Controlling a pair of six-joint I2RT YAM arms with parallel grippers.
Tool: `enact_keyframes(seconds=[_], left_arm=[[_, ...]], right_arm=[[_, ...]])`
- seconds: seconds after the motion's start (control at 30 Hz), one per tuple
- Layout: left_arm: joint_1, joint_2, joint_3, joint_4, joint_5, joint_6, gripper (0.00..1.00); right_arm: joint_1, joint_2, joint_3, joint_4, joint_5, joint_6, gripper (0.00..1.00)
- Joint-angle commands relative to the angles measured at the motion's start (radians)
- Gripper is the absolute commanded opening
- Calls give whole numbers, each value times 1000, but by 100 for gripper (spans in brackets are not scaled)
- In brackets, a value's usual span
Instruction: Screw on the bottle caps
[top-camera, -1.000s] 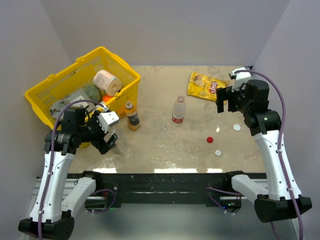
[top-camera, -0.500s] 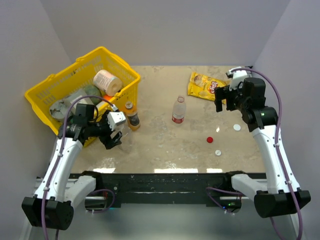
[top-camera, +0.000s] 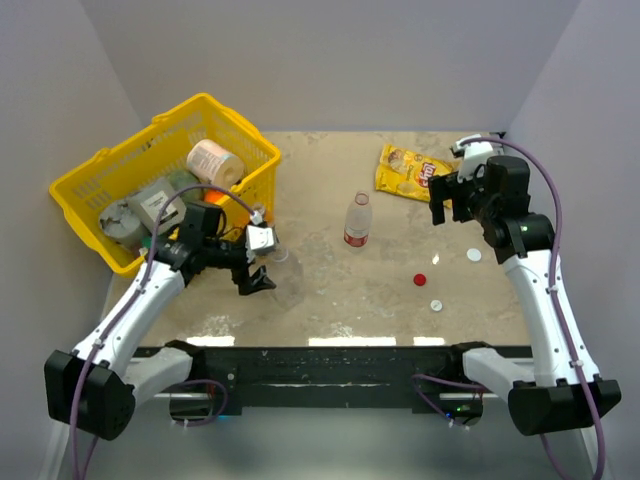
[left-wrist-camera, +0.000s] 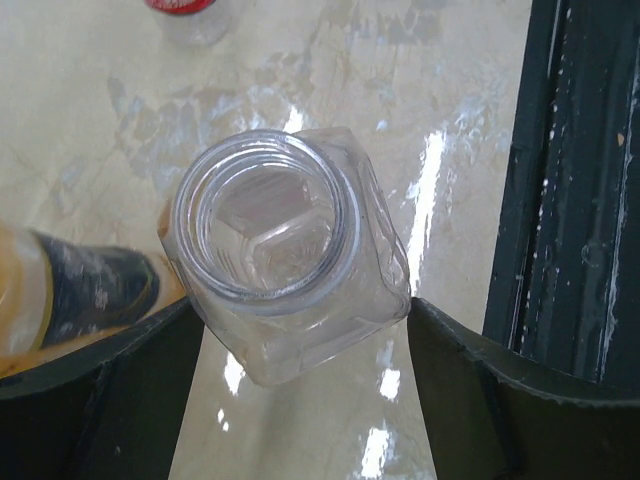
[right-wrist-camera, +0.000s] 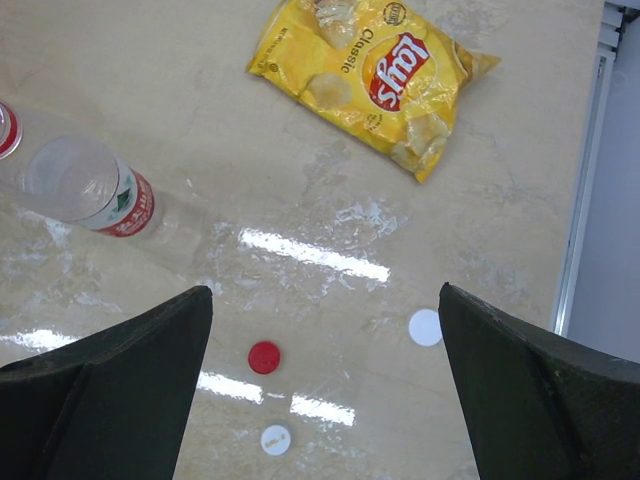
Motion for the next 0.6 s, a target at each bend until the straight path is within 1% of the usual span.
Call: enact_keyframes(seconds=[0.0,0.03,0.07,0.13,0.17,0.2,0.3,0.33,0.37,0.4,0.43,0.47,0.53,0.57], left_arm=[[-137,31,-72,196,-19,-140,67],[-168,45,-69,215,-51,-152,68],[-214,62,-62,226,-55,-159,67],[-232,82,-87,342,-21,-252,66],[-254,85,-98,430,-19,-286,66],[-268,98,-108,468,-22,-350,66],[-303,120,-156,555,-27,-409,66],[-323,117,-170,577,-54,-414,68],[-334,103,-185,624,-65,-412,73],[-343,91,-220,655,-79,-422,85],[-355,71,-240,689,-108,-431,100],[-361,21,-263,765,-119,-440,100],[-370,-44,-360,842,-159,-472,100],[-372,-117,-412,950,-168,-490,100]], right_arm=[[2,-1,7,9,23,-28,99],[4,-3,7,5,26,-32,99],[2,-3,9,-3,26,-36,99],[4,-3,12,-14,25,-39,99],[2,-1,16,-21,25,-42,99],[2,0,19,-25,23,-42,99],[4,6,29,-32,25,-49,99],[2,9,32,-34,23,-54,99],[4,9,32,-37,23,-60,99],[4,11,33,-40,22,-66,99],[2,9,35,-46,16,-92,99],[2,8,38,-64,-6,-107,99],[2,-4,27,-72,-26,-150,99],[2,-18,20,-77,-39,-163,99]])
